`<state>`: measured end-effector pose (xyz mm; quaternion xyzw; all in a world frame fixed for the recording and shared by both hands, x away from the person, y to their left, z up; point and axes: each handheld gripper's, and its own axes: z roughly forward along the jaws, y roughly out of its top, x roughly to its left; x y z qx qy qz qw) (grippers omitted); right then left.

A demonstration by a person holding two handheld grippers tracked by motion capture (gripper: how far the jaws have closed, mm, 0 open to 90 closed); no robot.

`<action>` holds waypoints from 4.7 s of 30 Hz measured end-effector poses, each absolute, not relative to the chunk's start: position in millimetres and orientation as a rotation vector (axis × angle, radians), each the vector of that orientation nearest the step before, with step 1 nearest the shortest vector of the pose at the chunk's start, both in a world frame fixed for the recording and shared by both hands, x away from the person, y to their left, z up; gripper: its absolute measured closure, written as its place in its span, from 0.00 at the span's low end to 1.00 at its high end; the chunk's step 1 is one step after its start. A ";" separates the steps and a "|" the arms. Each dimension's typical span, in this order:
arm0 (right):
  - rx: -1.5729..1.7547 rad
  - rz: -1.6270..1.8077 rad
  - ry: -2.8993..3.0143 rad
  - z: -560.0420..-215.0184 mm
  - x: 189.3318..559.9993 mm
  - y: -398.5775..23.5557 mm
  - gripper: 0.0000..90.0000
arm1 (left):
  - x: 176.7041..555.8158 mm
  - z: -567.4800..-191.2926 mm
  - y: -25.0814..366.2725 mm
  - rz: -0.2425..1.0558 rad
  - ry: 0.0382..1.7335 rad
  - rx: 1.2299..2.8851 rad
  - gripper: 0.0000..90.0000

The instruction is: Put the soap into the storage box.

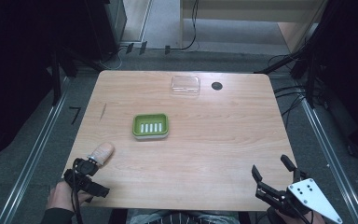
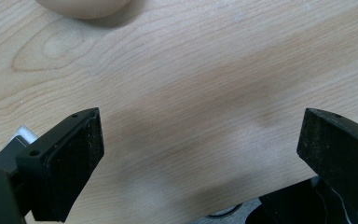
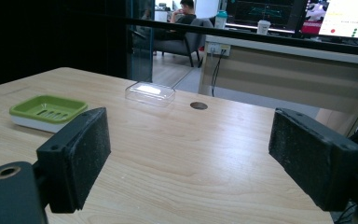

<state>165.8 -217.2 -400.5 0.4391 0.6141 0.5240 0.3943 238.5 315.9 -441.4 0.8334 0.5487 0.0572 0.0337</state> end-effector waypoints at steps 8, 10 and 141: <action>1.110 1.325 1.561 -400.3 166.2 -216.1 0.15 | 239.3 -440.8 316.2 0.181 1.678 2.547 0.01; 1.107 1.325 1.559 -400.4 166.5 -216.4 0.15 | 239.4 -440.5 316.3 0.181 1.678 2.543 0.01; 1.099 1.327 1.573 -400.2 169.3 -214.5 0.15 | 343.6 -438.5 334.5 0.181 1.581 2.570 0.38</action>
